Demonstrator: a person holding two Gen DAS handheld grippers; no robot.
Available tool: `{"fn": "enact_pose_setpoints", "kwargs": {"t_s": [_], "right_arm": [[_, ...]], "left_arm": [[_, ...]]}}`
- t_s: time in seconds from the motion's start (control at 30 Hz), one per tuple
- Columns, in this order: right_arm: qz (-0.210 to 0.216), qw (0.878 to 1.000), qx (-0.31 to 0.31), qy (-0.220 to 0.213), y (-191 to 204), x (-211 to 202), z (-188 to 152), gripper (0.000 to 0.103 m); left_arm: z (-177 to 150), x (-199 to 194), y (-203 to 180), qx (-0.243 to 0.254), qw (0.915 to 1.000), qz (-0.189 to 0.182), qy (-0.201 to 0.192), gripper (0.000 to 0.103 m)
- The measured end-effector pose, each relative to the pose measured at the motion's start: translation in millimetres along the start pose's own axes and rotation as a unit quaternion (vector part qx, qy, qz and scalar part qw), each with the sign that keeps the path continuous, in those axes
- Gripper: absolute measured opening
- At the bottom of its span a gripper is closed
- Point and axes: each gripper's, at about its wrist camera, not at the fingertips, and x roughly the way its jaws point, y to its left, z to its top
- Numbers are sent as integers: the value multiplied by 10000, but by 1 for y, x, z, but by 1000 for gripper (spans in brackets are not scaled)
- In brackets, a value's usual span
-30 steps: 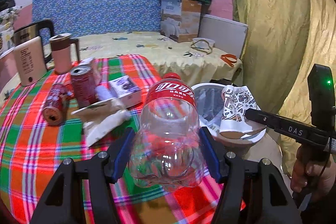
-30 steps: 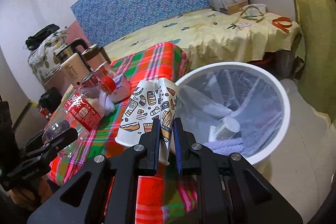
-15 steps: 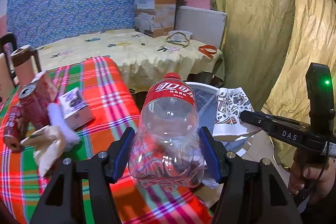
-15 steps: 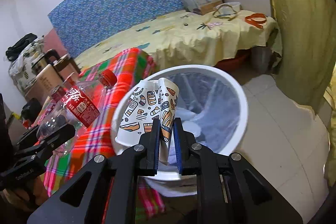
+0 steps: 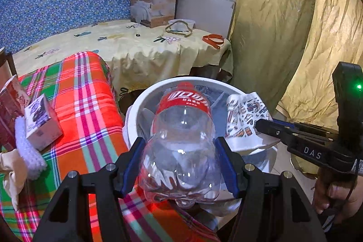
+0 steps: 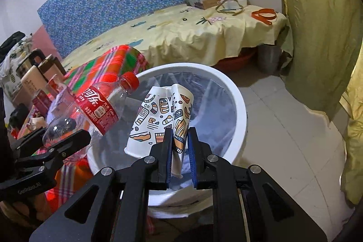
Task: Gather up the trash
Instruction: 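Carry the bottle and paper cup over the bin with both tools, then open both tools to drop the bottle and paper cup into the bin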
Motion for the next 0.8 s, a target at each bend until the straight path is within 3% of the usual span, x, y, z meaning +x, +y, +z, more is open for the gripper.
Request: {"fn": "enact_pose_setpoints", "kwargs": {"t_s": [0.23,0.4,0.8], "right_arm": [[-58,9998,14,170,-5,5,-1,18],[-72,9999,-22,87,-4,2,-1,26],[53,9998,-161,-121,12,-15,0,26]], "left_arm": [[5,10,-2,16,9999,-133,71,66],[5,4,-3,23,9999,-121,1,66],[6,-25,7,-188,9994,141,-248,66]]}}
